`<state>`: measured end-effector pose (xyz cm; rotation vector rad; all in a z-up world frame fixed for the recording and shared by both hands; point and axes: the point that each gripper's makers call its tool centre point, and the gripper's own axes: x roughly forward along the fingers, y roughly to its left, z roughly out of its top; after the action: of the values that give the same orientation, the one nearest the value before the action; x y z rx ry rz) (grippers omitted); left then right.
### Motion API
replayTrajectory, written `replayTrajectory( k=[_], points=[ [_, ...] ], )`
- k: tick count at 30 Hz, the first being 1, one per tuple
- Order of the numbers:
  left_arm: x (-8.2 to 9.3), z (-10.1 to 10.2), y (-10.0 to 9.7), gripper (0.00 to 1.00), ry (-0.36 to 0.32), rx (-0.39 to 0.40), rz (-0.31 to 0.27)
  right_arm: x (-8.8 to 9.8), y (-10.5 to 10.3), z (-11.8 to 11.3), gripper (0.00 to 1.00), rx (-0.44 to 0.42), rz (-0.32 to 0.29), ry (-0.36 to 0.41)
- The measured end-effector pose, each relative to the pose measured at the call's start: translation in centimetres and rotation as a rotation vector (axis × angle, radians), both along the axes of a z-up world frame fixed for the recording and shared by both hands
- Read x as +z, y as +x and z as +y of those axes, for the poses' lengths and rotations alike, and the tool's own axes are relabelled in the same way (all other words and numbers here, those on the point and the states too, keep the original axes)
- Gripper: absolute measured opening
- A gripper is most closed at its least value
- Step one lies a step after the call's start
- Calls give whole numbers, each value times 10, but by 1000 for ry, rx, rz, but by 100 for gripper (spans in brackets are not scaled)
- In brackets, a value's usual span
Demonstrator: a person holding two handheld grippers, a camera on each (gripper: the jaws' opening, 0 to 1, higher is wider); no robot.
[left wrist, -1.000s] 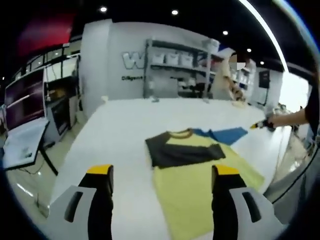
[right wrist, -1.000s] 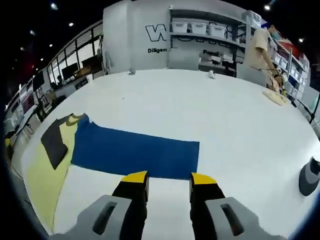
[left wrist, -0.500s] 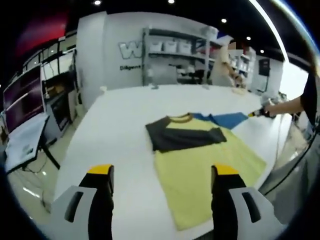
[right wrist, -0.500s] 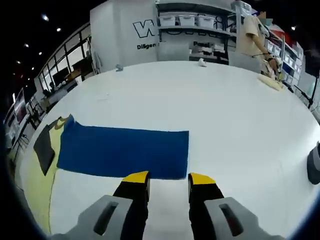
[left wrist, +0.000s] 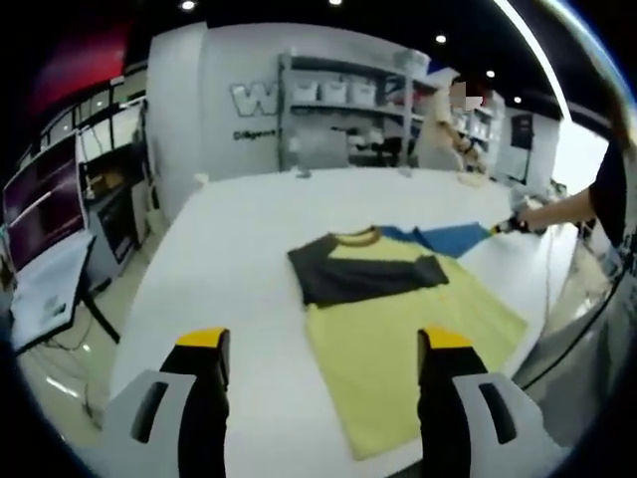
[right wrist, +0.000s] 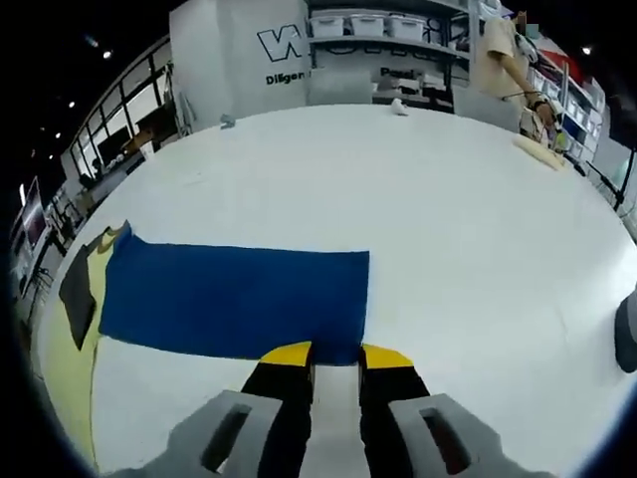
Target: Fold the garment on the visible template until the final outline fits inside the template.
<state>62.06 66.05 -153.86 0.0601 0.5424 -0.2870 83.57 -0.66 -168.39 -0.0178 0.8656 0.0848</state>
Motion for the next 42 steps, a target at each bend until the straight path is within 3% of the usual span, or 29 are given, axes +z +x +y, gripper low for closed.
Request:
replayTrajectory(
  k=[2, 9, 11, 22, 27, 32, 39, 40, 42],
  points=[
    [0, -2, 0, 70, -12, -5, -4, 0, -4, 3, 1, 6, 30, 15],
    [3, 0, 0, 72, -27, -2, -25, 30, 6, 16, 0, -41, -90, 154],
    [4, 0, 1, 72, -25, -2, -33, 28, 10, 14, 0, -31, -85, 143],
    [13, 2, 1, 72, -27, -27, -62, 65, 14, 24, 0, 11, -138, 111],
    [17, 3, 3, 72, -42, -17, -87, 81, 14, 42, 0, 44, -163, 113],
    [19, 1, 1, 72, -53, -21, -96, 110, 25, 69, 0, 65, -241, 190],
    [21, -4, -4, 73, -59, -29, -107, 145, 32, 111, 0, 128, -305, 275],
    [23, -3, -4, 73, -62, -23, -113, 159, 33, 128, 0, 157, -332, 311],
    [24, 0, -5, 73, -78, -10, -123, 170, 34, 138, 0, 178, -355, 327]
  ],
)
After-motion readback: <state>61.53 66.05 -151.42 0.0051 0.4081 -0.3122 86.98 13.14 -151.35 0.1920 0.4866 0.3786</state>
